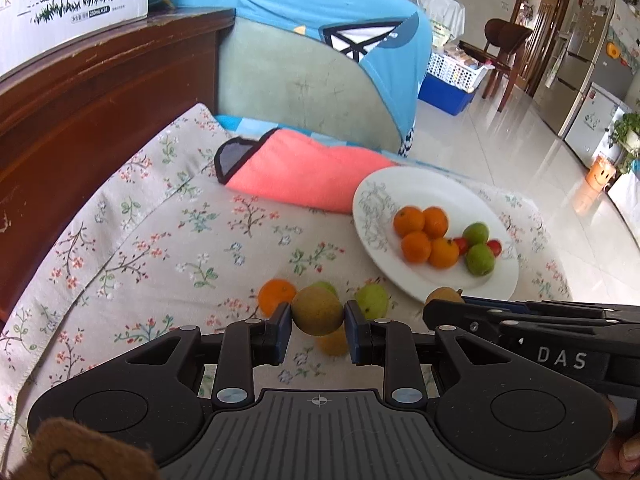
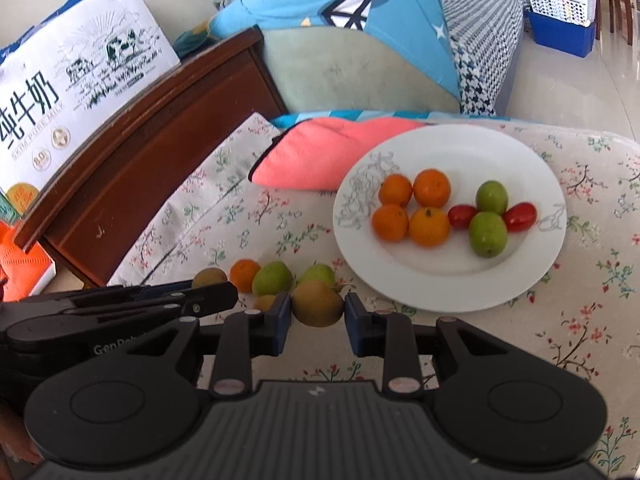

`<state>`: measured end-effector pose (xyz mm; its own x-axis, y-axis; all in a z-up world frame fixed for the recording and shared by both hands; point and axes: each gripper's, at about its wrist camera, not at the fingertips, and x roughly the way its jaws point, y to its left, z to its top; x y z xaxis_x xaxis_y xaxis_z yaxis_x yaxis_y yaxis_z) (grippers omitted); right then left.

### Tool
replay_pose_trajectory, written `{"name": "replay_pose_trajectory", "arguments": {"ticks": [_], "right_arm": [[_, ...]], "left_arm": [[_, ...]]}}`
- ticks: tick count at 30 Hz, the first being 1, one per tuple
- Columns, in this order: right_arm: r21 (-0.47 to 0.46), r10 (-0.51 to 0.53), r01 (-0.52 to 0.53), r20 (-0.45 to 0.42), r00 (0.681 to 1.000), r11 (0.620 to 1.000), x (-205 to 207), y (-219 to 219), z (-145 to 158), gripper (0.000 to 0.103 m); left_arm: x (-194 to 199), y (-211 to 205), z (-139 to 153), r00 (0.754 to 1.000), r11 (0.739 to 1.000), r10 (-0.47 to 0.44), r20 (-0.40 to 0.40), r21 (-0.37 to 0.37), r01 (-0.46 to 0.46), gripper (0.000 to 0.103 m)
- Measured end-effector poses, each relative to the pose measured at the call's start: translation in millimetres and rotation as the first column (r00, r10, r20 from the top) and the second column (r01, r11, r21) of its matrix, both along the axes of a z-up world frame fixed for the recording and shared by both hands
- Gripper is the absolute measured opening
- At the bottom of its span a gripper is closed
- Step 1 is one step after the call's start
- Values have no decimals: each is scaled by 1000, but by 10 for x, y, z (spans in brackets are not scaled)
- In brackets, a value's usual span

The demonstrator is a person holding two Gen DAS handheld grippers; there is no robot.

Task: Organize fruits
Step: 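Grasp a brown round fruit with the left tool while the right tool grasps another, then lift both brown fruits and carry them over the white plate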

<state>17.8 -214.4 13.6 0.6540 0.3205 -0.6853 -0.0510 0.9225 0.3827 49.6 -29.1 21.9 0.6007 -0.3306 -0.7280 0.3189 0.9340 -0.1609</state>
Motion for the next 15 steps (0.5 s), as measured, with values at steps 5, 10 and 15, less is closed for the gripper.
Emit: {"name": "replay_pose_trajectory", "arguments": {"ticks": [5,10,15], "right_arm": [[4,-46,46,49,998,999,-14,-121,182,29],[-7,-92,93,98,991,996,-35,-236,361,29],[-7,-127,129,122,984,992,-31,-331,479,29]], "left_arm": [[28,-69,132,1000,1000,4,24,-29,-4,26],[67,-142,253,999,998,5,46,-59,-3,26],[96,-236,352,998,997,-11,68,-81,17,26]]}}
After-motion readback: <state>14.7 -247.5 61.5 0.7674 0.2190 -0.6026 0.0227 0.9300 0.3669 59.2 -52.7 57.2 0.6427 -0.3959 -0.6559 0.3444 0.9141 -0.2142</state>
